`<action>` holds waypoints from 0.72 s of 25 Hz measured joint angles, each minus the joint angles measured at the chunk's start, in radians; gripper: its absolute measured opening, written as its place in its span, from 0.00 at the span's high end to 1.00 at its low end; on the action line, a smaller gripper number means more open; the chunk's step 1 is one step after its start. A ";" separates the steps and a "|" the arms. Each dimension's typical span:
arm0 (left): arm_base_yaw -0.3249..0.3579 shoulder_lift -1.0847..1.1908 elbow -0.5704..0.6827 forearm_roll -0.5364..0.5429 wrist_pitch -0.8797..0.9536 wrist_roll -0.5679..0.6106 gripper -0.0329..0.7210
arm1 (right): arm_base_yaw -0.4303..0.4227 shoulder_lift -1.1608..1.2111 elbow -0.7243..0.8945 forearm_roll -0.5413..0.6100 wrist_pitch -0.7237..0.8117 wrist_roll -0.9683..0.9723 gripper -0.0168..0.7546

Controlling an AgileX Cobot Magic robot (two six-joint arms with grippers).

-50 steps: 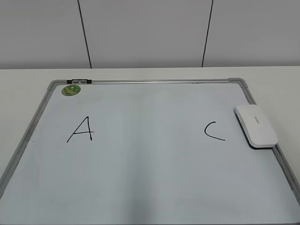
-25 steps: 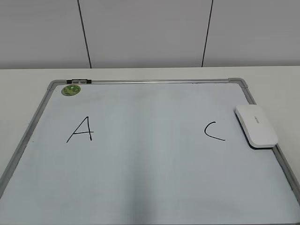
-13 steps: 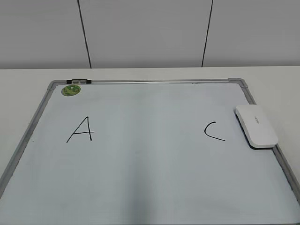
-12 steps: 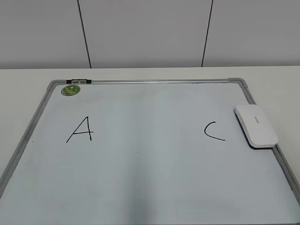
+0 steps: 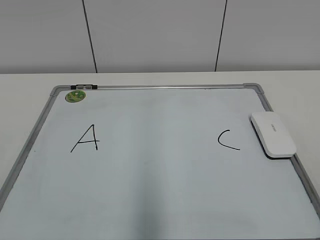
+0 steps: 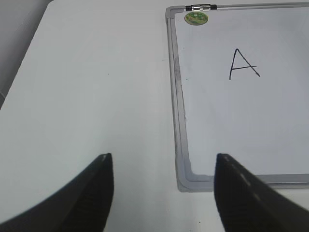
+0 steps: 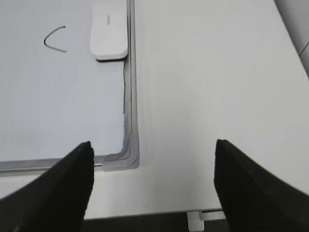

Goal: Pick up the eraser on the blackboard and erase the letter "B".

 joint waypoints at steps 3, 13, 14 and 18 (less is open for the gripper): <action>0.000 0.000 0.000 0.000 0.000 0.000 0.30 | -0.028 -0.090 0.000 0.000 0.000 -0.001 0.23; 0.000 -0.007 0.000 0.000 0.000 0.000 0.30 | -0.049 -0.127 0.000 0.000 0.004 -0.001 0.23; 0.000 -0.007 0.000 0.000 0.000 0.000 0.30 | -0.049 -0.127 0.000 0.000 0.004 -0.001 0.23; 0.000 -0.007 0.000 0.000 0.000 0.000 0.30 | -0.049 -0.127 0.000 0.000 0.004 -0.001 0.24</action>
